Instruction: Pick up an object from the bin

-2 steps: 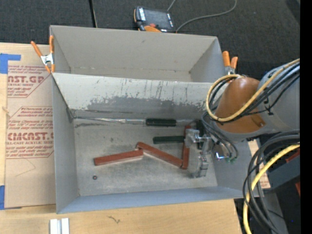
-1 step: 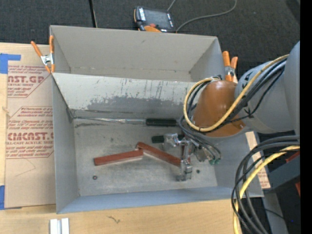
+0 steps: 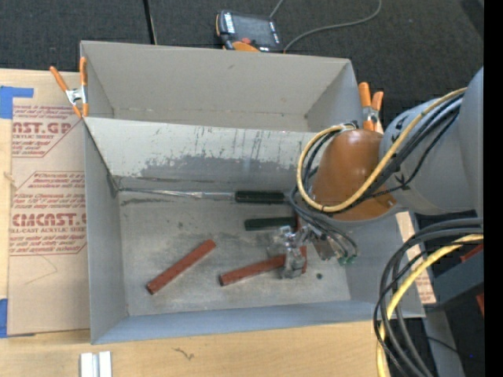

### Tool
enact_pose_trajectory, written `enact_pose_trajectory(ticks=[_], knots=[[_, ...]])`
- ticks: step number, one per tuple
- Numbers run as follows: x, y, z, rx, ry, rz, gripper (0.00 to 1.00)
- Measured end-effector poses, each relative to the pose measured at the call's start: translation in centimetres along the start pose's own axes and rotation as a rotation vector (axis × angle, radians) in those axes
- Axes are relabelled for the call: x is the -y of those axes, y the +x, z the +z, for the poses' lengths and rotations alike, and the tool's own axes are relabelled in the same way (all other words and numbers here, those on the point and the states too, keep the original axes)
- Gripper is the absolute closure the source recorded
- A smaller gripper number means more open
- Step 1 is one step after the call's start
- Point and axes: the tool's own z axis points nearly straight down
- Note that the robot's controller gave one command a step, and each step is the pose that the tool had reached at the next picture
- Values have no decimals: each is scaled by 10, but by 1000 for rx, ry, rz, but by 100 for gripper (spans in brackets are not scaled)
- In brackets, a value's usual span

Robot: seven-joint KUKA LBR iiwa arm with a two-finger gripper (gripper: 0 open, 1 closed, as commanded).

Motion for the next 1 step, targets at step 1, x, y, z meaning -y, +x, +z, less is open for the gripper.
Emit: enact_pose_trajectory(ticks=[1], knots=[[12, 21, -138, 7, 4, 44, 100]])
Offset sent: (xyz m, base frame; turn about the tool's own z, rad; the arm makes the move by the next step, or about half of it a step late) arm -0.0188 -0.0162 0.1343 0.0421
